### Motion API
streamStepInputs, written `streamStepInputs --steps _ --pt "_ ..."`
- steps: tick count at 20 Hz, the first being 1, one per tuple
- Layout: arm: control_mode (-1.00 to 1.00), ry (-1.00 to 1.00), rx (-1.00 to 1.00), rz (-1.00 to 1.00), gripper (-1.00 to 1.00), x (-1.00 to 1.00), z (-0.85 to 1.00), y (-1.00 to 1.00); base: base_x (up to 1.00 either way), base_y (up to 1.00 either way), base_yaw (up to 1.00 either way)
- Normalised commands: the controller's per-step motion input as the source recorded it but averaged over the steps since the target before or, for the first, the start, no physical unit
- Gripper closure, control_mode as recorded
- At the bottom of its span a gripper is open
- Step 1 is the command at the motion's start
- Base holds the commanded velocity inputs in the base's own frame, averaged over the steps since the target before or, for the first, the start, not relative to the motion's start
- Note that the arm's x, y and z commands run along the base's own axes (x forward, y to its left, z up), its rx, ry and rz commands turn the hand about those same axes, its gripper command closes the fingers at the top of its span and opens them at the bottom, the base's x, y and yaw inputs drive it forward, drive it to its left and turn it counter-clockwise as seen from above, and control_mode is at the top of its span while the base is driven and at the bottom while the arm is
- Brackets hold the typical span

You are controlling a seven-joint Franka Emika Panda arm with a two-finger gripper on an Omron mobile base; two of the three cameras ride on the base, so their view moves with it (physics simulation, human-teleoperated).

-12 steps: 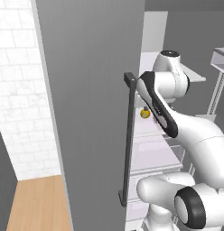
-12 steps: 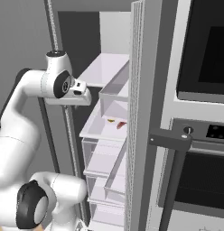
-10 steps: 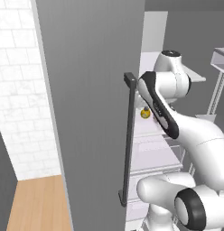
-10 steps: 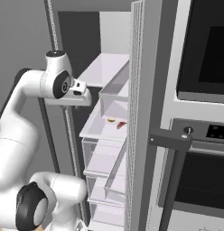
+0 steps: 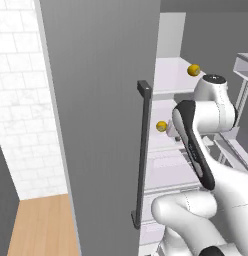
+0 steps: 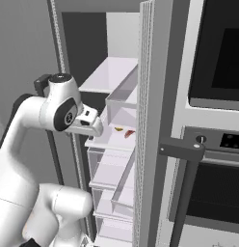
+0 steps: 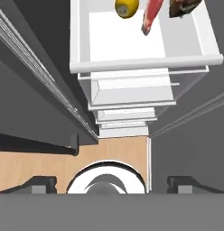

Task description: Place one lemon and one steak in each tupperware on the nearby counter, to pack two identical lunches.

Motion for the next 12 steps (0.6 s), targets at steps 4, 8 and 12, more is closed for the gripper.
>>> streamStepInputs --steps 4,8,12 --pt "-1.00 -0.04 0.00 -0.06 -1.00 -0.01 -0.44 -0.26 0.00 0.00 0.00" --pt "-1.00 -0.04 0.00 -0.18 -1.00 0.22 -0.32 -0.43 0.00 0.00 0.00" --pt "-1.00 0.00 0.00 -0.11 -1.00 0.53 -0.30 -0.19 0.00 0.00 0.00"
